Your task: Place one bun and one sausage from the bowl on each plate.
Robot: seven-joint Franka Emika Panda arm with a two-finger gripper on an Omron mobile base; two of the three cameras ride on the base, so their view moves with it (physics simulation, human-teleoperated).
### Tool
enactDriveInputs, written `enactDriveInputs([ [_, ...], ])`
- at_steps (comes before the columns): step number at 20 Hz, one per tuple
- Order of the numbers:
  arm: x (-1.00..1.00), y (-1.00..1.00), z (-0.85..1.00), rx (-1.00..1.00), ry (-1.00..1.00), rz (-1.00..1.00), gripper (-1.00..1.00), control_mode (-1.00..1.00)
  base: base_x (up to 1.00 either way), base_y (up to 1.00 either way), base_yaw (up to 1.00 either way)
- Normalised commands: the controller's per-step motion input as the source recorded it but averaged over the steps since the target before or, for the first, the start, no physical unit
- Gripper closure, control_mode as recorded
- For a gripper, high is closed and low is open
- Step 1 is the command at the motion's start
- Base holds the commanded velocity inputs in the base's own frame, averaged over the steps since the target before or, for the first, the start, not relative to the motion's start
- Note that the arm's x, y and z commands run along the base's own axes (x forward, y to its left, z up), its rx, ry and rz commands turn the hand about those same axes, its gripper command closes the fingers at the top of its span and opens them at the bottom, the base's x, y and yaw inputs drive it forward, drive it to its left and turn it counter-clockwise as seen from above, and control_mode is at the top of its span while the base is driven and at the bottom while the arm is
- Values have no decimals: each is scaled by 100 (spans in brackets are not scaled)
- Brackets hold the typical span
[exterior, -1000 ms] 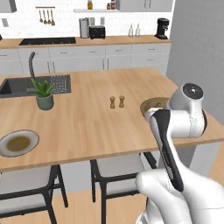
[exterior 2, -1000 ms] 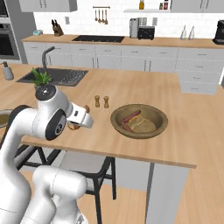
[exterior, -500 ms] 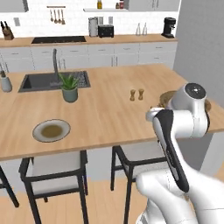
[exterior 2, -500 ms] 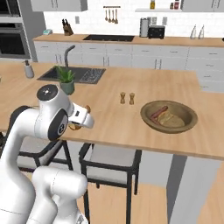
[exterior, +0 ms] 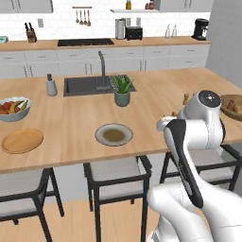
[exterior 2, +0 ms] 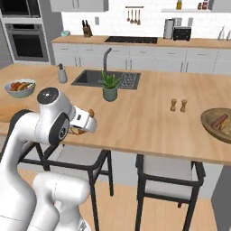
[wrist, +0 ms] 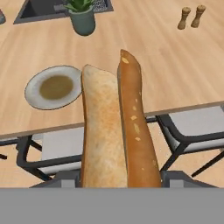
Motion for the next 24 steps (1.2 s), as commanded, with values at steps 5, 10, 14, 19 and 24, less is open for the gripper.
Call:
enactDriveInputs([
  [5, 0, 0, 0, 0, 0, 0, 100, 100, 33, 89, 0],
  [10, 0, 0, 0, 0, 0, 0, 100, 100, 58, 8, 0],
  [14, 0, 0, 0, 0, 0, 0, 100, 100, 55, 0, 0],
  [19, 64, 23, -28, 0, 5, 0, 100, -100, 0, 0, 0],
  [24, 85, 70, -68, -1, 12, 0, 100, -100, 0, 0, 0],
])
